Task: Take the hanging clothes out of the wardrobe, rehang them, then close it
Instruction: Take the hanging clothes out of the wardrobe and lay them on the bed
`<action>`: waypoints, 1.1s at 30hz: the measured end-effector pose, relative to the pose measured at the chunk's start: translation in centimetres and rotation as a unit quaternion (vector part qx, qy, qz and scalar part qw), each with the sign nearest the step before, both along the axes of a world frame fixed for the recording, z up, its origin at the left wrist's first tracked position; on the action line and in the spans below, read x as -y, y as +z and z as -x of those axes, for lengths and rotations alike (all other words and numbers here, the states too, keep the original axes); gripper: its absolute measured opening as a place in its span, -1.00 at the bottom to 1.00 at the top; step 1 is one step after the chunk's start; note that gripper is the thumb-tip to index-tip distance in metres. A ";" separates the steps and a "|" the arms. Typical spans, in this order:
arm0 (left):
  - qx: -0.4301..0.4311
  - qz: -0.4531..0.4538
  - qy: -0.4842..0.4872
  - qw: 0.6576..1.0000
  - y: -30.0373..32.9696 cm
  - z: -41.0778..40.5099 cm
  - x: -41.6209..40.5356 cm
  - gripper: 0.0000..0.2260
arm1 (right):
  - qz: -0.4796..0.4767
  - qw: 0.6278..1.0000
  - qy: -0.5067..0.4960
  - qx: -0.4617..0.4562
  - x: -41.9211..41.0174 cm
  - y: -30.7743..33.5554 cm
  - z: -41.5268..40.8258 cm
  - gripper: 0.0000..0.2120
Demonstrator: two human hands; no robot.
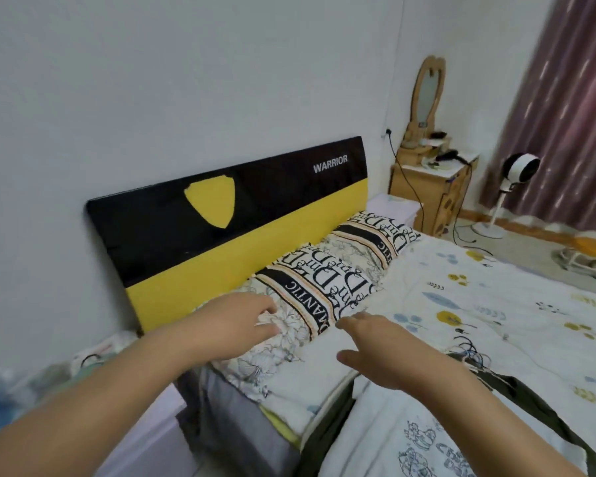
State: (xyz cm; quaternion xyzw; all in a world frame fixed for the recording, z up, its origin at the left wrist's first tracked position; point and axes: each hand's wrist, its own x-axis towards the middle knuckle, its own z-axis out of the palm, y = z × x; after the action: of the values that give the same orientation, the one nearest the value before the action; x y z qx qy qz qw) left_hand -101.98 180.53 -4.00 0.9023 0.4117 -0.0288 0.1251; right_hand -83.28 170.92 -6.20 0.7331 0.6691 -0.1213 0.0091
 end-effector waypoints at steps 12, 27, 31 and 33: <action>0.002 -0.036 0.236 0.971 3.3 14.8 9.7 -0.62 | -0.047 0.968 0.245 0.000 0.5 4.4 11.9 -0.52; 0.009 -0.023 0.522 0.853 1.3 30.6 29.3 -0.60 | -0.069 0.857 0.509 -0.047 8.0 3.4 30.5 -0.48; 0.021 -0.022 0.573 0.819 1.5 35.6 33.6 -0.60 | -0.079 0.815 0.571 -0.055 10.3 3.9 37.4 -0.49; 0.016 -0.030 0.595 0.803 1.7 38.2 35.6 -0.59 | -0.076 0.799 0.593 -0.060 11.4 4.4 41.1 -0.49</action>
State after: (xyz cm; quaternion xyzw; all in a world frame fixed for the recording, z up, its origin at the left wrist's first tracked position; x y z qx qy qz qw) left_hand -140.21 144.92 -2.35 0.4833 0.8665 0.0786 0.0970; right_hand -124.37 159.54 -1.83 0.1821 0.9795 -0.0845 -0.0167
